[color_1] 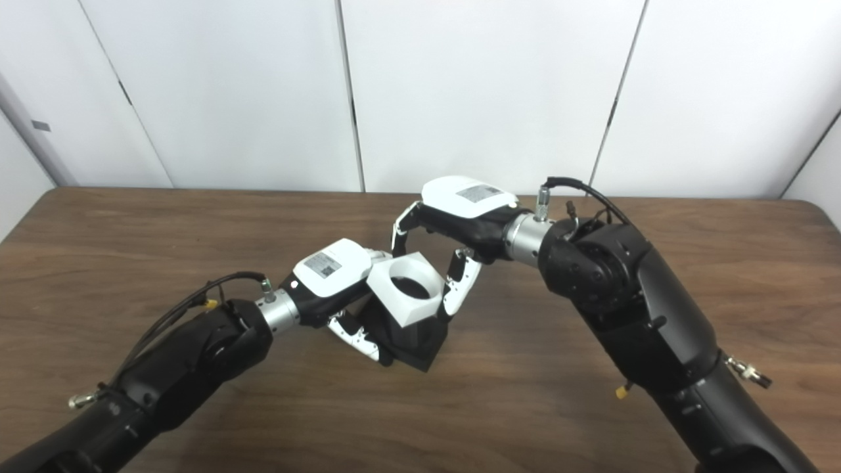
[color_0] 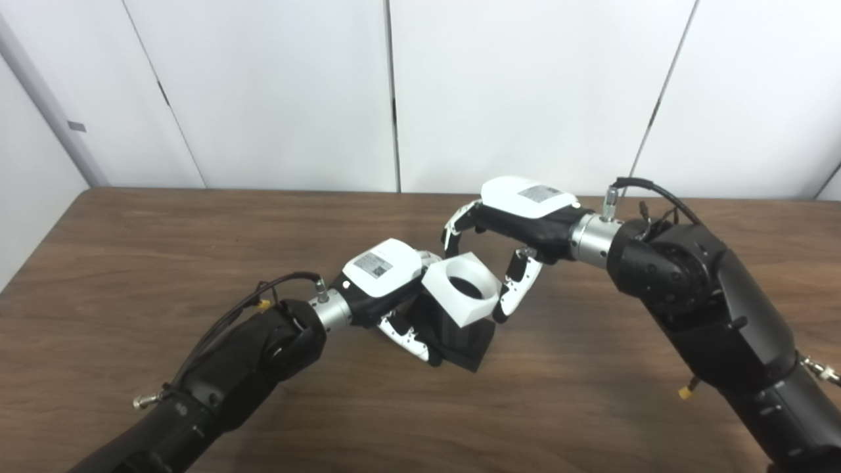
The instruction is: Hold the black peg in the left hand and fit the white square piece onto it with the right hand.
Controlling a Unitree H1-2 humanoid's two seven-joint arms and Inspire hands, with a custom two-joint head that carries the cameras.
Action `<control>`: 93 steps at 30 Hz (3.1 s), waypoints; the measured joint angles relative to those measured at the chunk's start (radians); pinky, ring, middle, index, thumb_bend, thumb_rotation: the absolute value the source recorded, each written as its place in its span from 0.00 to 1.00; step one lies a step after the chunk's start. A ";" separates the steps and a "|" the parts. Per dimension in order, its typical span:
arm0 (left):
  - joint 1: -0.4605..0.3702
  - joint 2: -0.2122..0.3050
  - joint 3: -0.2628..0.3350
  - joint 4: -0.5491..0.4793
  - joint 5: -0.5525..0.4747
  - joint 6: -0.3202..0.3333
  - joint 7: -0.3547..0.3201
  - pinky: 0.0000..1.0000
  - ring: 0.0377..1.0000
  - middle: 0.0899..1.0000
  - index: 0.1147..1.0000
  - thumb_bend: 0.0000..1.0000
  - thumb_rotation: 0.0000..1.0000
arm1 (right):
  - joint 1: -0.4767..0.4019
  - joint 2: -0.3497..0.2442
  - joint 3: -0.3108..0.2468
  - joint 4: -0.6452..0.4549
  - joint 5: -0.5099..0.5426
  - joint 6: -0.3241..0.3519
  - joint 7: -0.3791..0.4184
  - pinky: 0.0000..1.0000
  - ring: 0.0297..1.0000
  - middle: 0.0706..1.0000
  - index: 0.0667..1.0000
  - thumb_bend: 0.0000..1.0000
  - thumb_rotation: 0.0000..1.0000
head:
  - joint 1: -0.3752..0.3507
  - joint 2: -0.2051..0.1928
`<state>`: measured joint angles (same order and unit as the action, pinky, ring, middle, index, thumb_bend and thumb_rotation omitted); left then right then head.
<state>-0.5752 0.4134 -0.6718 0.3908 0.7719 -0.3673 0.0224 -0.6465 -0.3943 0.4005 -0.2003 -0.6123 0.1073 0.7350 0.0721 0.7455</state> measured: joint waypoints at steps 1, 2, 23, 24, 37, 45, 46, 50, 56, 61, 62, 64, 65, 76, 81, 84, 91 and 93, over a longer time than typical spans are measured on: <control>0.000 0.000 0.000 0.000 0.000 0.000 0.000 0.73 0.82 0.80 0.43 0.52 0.08 | 0.000 0.000 0.001 0.005 0.000 -0.001 0.000 0.72 0.81 0.74 0.44 0.52 0.13 | 0.000 0.000; 0.000 0.000 0.000 -0.001 0.000 0.000 0.000 0.73 0.82 0.80 0.43 0.52 0.08 | 0.000 0.000 0.001 0.006 0.000 -0.003 -0.001 0.72 0.81 0.74 0.44 0.52 0.13 | 0.000 0.000; 0.002 0.000 0.001 -0.005 0.000 0.002 -0.001 0.73 0.81 0.80 0.43 0.52 0.08 | -0.018 0.000 0.001 0.072 -0.004 -0.024 -0.002 0.71 0.81 0.73 0.44 0.52 0.13 | 0.002 0.008; 0.002 0.000 0.001 -0.005 0.000 0.002 -0.001 0.73 0.81 0.80 0.43 0.52 0.08 | -0.018 0.000 0.001 0.073 -0.004 -0.025 -0.003 0.71 0.80 0.73 0.44 0.52 0.13 | 0.002 0.008; 0.003 -0.002 0.001 -0.008 0.001 0.006 -0.003 0.73 0.81 0.80 0.42 0.52 0.08 | -0.017 0.013 0.024 0.105 -0.011 -0.033 -0.018 0.72 0.80 0.73 0.44 0.52 0.13 | 0.006 0.014; 0.003 -0.003 0.002 -0.008 0.001 0.006 -0.004 0.73 0.81 0.81 0.42 0.52 0.08 | -0.017 0.028 0.044 0.114 -0.033 -0.033 -0.018 0.74 0.80 0.73 0.44 0.52 0.13 | 0.009 0.014; 0.003 -0.003 0.002 -0.008 0.001 0.006 -0.005 0.73 0.82 0.81 0.42 0.52 0.08 | -0.017 0.029 0.045 0.114 -0.034 -0.033 -0.018 0.74 0.80 0.73 0.44 0.52 0.13 | 0.011 0.015; 0.002 -0.003 0.002 -0.009 0.001 0.008 -0.008 0.73 0.82 0.81 0.43 0.52 0.08 | -0.017 0.031 0.053 0.114 -0.043 -0.034 -0.018 0.75 0.81 0.74 0.44 0.52 0.13 | 0.011 0.015; 0.003 -0.004 0.004 -0.012 0.001 0.009 -0.016 0.73 0.81 0.81 0.42 0.52 0.08 | -0.015 0.033 0.079 0.116 -0.059 -0.034 -0.018 0.76 0.81 0.74 0.44 0.52 0.13 | 0.012 0.017; 0.003 -0.004 0.004 -0.012 0.001 0.009 -0.017 0.74 0.81 0.81 0.42 0.52 0.08 | -0.015 0.031 0.095 0.116 -0.072 -0.037 -0.015 0.78 0.82 0.74 0.44 0.52 0.13 | 0.014 0.020; 0.003 -0.004 0.004 -0.013 0.001 0.010 -0.019 0.73 0.81 0.81 0.42 0.52 0.08 | -0.015 0.029 0.100 0.116 -0.076 -0.041 -0.015 0.78 0.82 0.74 0.44 0.52 0.13 | 0.014 0.020; 0.003 -0.005 0.005 -0.014 0.001 0.010 -0.021 0.73 0.80 0.81 0.42 0.52 0.08 | -0.017 0.024 0.108 0.116 -0.080 -0.048 -0.015 0.78 0.82 0.75 0.45 0.52 0.14 | 0.012 0.021; 0.003 -0.005 0.005 -0.014 0.001 0.010 -0.021 0.72 0.80 0.80 0.42 0.52 0.08 | -0.018 0.021 0.111 0.115 -0.081 -0.050 -0.015 0.78 0.82 0.75 0.45 0.52 0.14 | 0.012 0.021; 0.008 -0.012 0.015 -0.017 0.001 0.012 -0.031 0.73 0.80 0.81 0.42 0.52 0.08 | -0.016 -0.009 0.115 0.090 -0.066 -0.041 0.040 0.79 0.84 0.80 0.72 0.90 0.29 | 0.011 0.028; 0.009 -0.012 0.015 -0.018 0.001 0.011 -0.032 0.72 0.80 0.80 0.42 0.52 0.08 | -0.015 -0.008 0.111 0.089 -0.064 -0.039 0.047 0.80 0.84 0.80 0.72 0.90 0.28 | 0.009 0.029; 0.009 -0.012 0.015 -0.018 0.001 0.011 -0.032 0.72 0.80 0.80 0.42 0.52 0.08 | -0.014 -0.009 0.109 0.090 -0.061 -0.037 0.048 0.79 0.84 0.80 0.73 0.90 0.27 | 0.008 0.029; 0.011 -0.011 0.016 -0.023 0.001 0.011 -0.034 0.72 0.80 0.80 0.42 0.52 0.08 | 0.011 -0.010 0.068 0.089 -0.042 -0.038 0.042 0.71 0.81 0.79 0.69 0.86 0.19 | -0.012 0.021; 0.011 -0.011 0.016 -0.024 0.002 0.011 -0.034 0.72 0.80 0.80 0.42 0.52 0.08 | 0.039 -0.013 0.036 0.086 -0.037 -0.038 0.015 0.67 0.78 0.77 0.67 0.83 0.15 | -0.017 0.018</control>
<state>-0.5639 0.4021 -0.6562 0.3664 0.7735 -0.3559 -0.0112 -0.6074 -0.4072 0.4364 -0.1144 -0.6495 0.0691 0.7503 0.0552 0.7639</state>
